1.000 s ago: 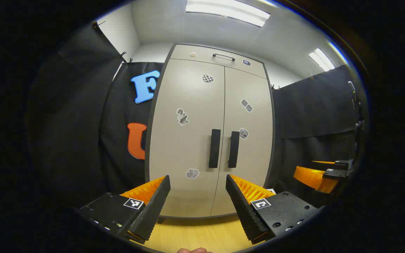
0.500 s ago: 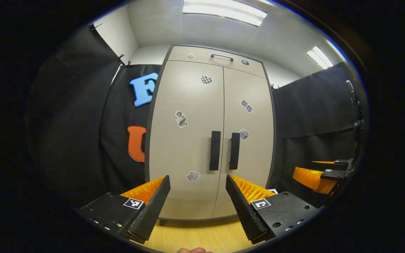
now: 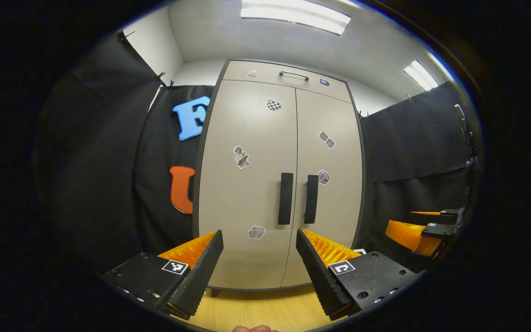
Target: Open the right door of the double-door shoe cabinet with the right hand, and open the left door with the left hand.
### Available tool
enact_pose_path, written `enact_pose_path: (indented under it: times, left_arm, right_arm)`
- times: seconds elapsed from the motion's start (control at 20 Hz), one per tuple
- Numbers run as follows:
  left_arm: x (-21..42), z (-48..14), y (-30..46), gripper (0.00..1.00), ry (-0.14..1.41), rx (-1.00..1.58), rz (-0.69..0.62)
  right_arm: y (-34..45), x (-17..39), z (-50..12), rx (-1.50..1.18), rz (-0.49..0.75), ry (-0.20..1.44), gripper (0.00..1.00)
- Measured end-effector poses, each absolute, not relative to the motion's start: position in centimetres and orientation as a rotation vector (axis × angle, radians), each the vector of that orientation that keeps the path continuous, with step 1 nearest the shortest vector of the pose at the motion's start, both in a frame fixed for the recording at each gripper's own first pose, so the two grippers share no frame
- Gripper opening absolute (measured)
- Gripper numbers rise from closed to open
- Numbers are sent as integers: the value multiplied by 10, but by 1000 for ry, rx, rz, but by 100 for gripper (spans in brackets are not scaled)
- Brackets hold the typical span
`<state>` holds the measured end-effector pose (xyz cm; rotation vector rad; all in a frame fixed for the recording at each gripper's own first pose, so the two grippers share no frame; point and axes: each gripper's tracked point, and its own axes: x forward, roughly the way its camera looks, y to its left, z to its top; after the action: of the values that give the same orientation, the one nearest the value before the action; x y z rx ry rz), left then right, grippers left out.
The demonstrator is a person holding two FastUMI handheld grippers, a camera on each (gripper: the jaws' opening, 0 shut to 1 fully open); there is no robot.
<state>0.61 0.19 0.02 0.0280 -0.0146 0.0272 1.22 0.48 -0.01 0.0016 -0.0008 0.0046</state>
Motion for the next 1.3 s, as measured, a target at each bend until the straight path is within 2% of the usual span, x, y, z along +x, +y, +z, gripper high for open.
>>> enact_pose_path:
  times: [0.15,0.4,0.55,0.8,0.85,0.9,1.05,1.3]
  left_arm:
    - [7,-1,2,95,-21,17,28]
    - [8,-13,4,95,16,28,25]
    - [0,-17,3,95,12,48,33]
    - [-18,-27,-3,95,22,49,23]
    - [-21,-27,-3,95,18,57,26]
    - [-21,-28,-4,95,18,66,30]
    - [-18,-28,-7,95,20,64,16]
    - [-22,-31,-6,95,16,73,16]
  right_arm:
    - [6,19,2,5,8,-10,97]
    - [24,49,-11,22,67,35,99]
    - [32,78,-4,38,69,39,97]
    - [48,138,16,29,74,34,100]
    - [52,149,19,29,77,29,96]
    - [56,162,21,32,80,26,100]
    - [62,194,18,45,74,59,99]
    - [65,228,26,94,76,49,93]
